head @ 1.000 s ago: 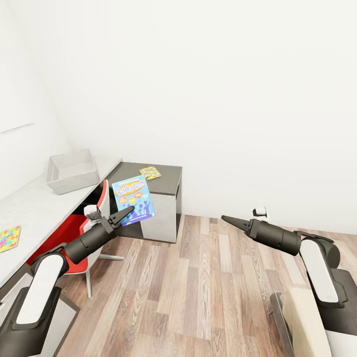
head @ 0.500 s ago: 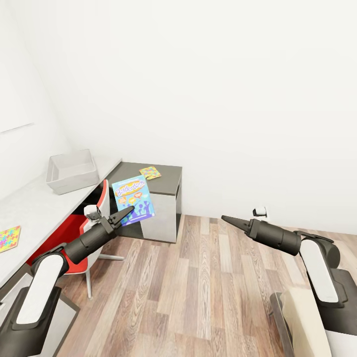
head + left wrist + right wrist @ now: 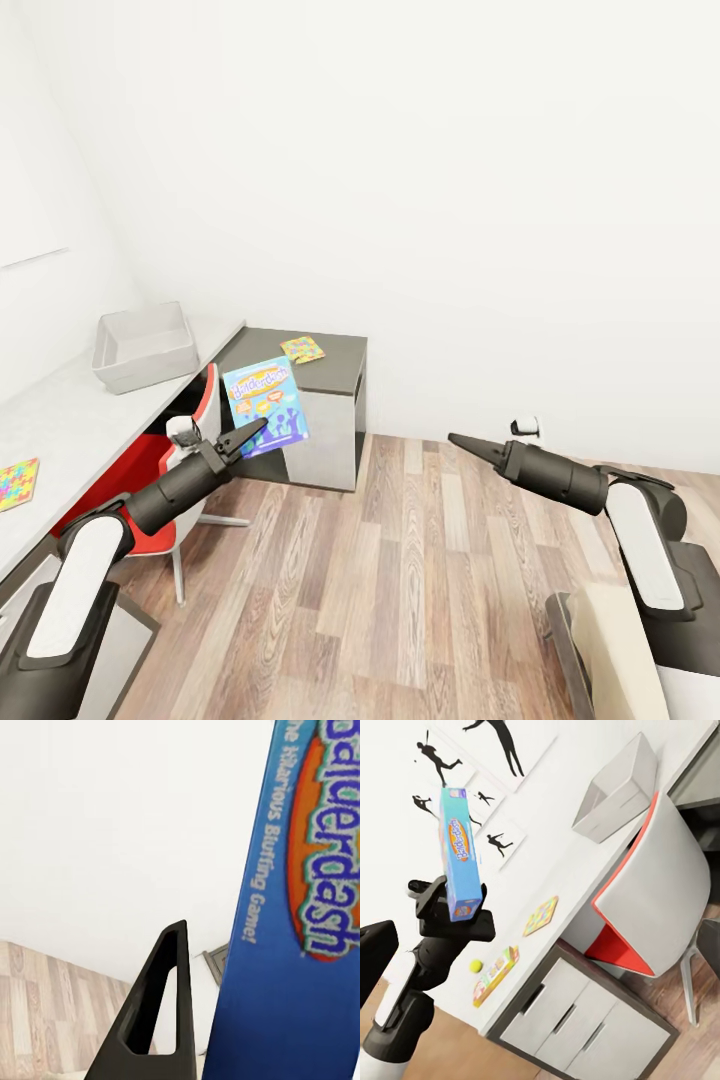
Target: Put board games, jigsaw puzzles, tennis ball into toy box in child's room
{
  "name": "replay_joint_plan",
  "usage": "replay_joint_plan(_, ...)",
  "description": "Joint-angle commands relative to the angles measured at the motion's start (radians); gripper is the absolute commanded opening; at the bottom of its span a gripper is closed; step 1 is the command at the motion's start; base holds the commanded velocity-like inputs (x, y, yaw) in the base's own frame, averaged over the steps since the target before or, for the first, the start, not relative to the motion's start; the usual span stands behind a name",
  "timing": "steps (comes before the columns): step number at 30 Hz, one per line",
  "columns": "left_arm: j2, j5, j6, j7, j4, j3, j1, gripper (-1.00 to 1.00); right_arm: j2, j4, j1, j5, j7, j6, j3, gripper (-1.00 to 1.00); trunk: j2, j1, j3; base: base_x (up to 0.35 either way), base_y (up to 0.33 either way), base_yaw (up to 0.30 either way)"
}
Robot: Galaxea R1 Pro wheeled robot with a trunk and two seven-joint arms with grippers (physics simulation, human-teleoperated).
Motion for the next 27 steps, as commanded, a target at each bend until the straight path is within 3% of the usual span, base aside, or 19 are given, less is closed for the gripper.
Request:
replay_joint_plan(1,0.003,0.007,0.008,0.002,0.001,0.007,0.003,-1.0,0.0,0.0,-0.001,-0.002,0.006,0.004,-0.001,1.0,-0.002,0.001,-0.002,0.162,0.0,0.0)
replay_joint_plan(7,0.012,0.03,0.012,0.011,0.003,0.029,0.015,-1.0,0.001,0.0,-0.001,-0.036,0.004,0.004,0.0,1.0,-0.002,0.001,-0.002,0.226,0.0,0.0)
replay_joint_plan(16,0.015,0.076,0.013,0.016,0.004,0.033,0.019,-1.0,0.002,0.0,-0.001,-0.087,0.003,0.004,0.002,1.0,-0.002,0.001,-0.002,0.098,0.0,0.0)
replay_joint_plan(17,0.015,0.128,0.013,0.017,0.004,0.033,0.019,-1.0,0.002,0.0,-0.001,-0.116,0.003,0.004,0.002,1.0,-0.002,0.001,-0.002,0.036,0.0,0.0)
replay_joint_plan(27,0.016,0.131,0.013,0.021,0.004,0.032,0.02,-1.0,0.002,0.0,-0.001,-0.121,0.003,0.004,0.002,1.0,-0.002,0.001,-0.002,0.018,0.0,0.0)
